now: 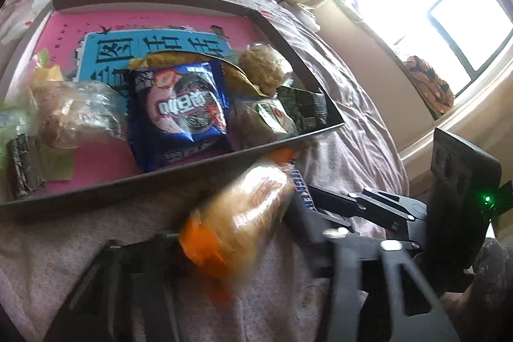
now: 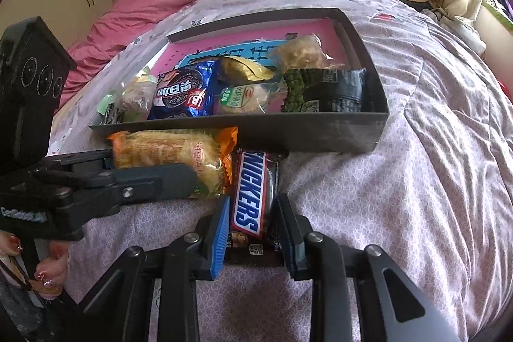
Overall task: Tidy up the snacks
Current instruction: 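Grasp the orange-wrapped bread bar with the left tool while the right grasps the Snickers bar, then carry the bread bar into the tray with the left tool while the right carries the Snickers bar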
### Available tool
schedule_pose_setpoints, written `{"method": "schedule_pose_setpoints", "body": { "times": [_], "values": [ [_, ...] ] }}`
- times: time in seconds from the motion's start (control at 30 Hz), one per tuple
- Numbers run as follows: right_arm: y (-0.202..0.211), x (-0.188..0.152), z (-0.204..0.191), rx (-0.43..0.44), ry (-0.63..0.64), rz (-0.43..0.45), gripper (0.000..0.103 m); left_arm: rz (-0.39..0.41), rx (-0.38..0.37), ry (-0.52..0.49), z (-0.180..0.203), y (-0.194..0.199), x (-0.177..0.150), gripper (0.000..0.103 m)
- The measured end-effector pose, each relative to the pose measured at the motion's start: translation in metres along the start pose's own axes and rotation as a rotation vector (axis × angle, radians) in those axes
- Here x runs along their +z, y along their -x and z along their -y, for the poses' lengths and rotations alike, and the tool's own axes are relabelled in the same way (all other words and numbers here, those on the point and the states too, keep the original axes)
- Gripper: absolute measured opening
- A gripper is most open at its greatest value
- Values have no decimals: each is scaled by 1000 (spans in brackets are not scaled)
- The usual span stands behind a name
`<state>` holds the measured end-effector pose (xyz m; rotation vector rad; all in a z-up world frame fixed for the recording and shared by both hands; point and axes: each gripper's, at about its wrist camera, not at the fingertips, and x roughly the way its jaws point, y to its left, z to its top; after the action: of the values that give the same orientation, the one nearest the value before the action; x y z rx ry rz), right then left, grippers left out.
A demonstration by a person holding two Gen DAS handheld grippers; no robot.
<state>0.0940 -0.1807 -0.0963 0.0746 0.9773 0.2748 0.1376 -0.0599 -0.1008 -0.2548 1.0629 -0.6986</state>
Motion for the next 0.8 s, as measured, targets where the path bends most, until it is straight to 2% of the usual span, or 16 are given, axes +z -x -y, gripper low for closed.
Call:
{"method": "schedule_pose_setpoints", "body": {
  "times": [0.13, 0.3, 0.5, 0.67, 0.8],
  "values": [
    [0, 1, 0, 3, 6, 0, 29, -2, -24, -16, 7, 1, -2, 24],
    [7, 1, -4, 25, 15, 24, 29, 29, 34, -53, 18, 18, -5, 23],
    [21, 0, -16, 25, 69, 64, 29, 76, 169, -82, 26, 52, -8, 23],
    [33, 3, -20, 32, 79, 106, 29, 113, 314, -96, 26, 77, -9, 23],
    [42, 9, -19, 33, 70, 144, 29, 150, 366, -70, 21, 92, -4, 23]
  ]
}}
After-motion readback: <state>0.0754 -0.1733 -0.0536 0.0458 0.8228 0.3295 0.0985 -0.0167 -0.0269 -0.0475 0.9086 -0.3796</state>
